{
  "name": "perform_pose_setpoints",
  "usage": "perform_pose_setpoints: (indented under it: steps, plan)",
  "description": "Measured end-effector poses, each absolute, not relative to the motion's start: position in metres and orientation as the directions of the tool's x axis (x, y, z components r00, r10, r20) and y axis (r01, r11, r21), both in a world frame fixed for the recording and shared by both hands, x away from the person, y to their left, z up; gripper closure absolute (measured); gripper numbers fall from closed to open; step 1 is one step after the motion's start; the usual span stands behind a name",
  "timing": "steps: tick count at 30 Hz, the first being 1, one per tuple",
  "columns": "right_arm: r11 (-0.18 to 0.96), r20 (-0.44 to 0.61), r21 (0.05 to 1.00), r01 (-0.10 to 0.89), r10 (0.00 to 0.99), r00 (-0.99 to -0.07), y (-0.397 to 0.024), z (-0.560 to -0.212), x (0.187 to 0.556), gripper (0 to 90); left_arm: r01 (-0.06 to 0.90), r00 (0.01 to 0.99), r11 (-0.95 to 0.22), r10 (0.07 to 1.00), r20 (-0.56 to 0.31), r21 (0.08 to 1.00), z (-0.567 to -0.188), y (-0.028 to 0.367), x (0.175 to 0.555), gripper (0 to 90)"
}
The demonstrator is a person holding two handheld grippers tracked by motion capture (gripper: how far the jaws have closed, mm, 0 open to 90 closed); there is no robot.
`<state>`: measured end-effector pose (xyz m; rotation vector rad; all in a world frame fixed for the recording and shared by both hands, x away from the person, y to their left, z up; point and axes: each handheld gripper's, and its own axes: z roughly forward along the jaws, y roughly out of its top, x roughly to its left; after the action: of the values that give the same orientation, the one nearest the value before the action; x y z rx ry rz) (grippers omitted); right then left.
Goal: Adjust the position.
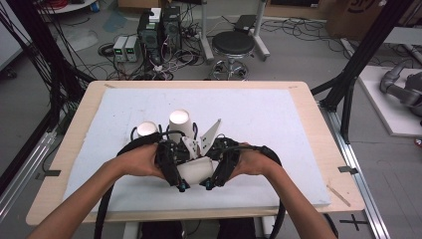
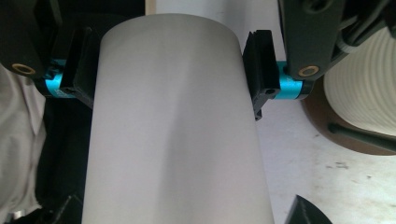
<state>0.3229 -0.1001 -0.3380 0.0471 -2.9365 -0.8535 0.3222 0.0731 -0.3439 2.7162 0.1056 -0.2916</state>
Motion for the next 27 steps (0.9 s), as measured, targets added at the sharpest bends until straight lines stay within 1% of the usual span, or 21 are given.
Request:
perform_pose_setpoints:
  steps: [3,6,15,27]
  plan:
    - [0.845,0.076,0.534,-0.001,-0.050,-0.996,-0.101,-0.338,0.324,13.4,0.103,0.978,-0.914,0.022,-0.206,0.391,-0.343,0.074,0.323,34.7]
    - [0.843,0.078,0.537,0.008,-0.041,-0.996,-0.102,-0.338,0.325,13.3,0.115,0.978,-0.914,0.035,-0.207,0.389,-0.343,0.074,0.322,34.7]
    - [0.841,0.086,0.541,0.019,-0.033,-0.996,-0.105,-0.336,0.325,13.3,0.114,0.979,-0.907,0.032,-0.203,0.406,-0.340,0.078,0.322,34.5]
    - [0.821,0.102,0.569,0.041,-0.022,-0.995,-0.116,-0.334,0.324,13.3,0.117,0.980,-0.897,0.035,-0.196,0.426,-0.336,0.084,0.320,34.5]
